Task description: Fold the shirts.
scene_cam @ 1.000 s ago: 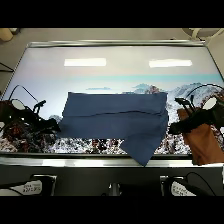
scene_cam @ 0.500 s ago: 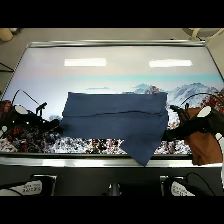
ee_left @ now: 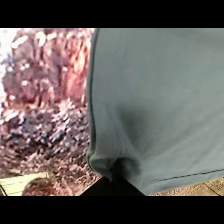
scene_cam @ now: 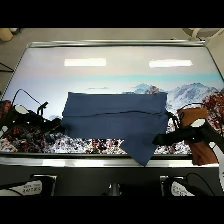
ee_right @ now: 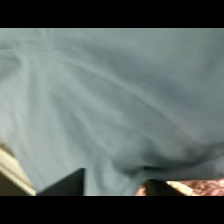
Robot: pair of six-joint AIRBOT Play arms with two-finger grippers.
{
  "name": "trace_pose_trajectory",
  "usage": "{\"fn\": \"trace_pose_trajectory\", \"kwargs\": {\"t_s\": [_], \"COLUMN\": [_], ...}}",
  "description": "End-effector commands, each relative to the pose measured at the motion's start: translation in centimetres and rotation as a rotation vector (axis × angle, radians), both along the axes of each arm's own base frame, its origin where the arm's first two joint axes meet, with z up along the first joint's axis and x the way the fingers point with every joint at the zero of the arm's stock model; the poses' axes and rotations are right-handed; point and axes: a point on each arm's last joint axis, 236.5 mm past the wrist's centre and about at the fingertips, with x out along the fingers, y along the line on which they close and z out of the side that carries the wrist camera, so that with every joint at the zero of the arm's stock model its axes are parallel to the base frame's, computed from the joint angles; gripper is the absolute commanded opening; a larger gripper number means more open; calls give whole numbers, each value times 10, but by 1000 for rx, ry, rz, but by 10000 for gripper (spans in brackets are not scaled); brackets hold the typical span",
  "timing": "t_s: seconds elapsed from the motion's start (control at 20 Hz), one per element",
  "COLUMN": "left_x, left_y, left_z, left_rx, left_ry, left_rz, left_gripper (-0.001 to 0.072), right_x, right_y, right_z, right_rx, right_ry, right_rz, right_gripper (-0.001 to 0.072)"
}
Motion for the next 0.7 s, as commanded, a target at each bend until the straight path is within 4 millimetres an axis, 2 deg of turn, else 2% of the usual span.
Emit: {"fn": "trace_pose_trajectory", "kwargs": {"t_s": [0.0,0.05,0.15,0.25,0.4,0.5,0.55,0.65], "left_x": [-1,0,11,31,62,87,101,134], "left_y": [-1,-1,1,5,11,17,20,23], "left_z": [2,3,16,41,82,98,102,107], "left_rx": [-6,-6,1,18,46,68,83,102], "left_ry": [-1,-9,-66,-158,-282,-341,-378,-440], "left_rz": [-6,-10,-37,-60,-64,-12,17,64], "left_gripper": [23,23,23,22,20,19,19,20], "right_x": [5,7,21,45,105,147,168,200], "right_y": [2,4,6,1,-15,-31,-39,-49], "right_z": [-7,-4,11,41,101,133,142,141], "right_rx": [-1,14,31,16,-36,-88,-106,-112], "right_ry": [-22,-28,-96,-197,-391,-509,-552,-568], "right_rz": [-36,-44,-7,28,14,-32,-49,-86], "right_gripper": [166,18,12,12,12,12,12,12]}}
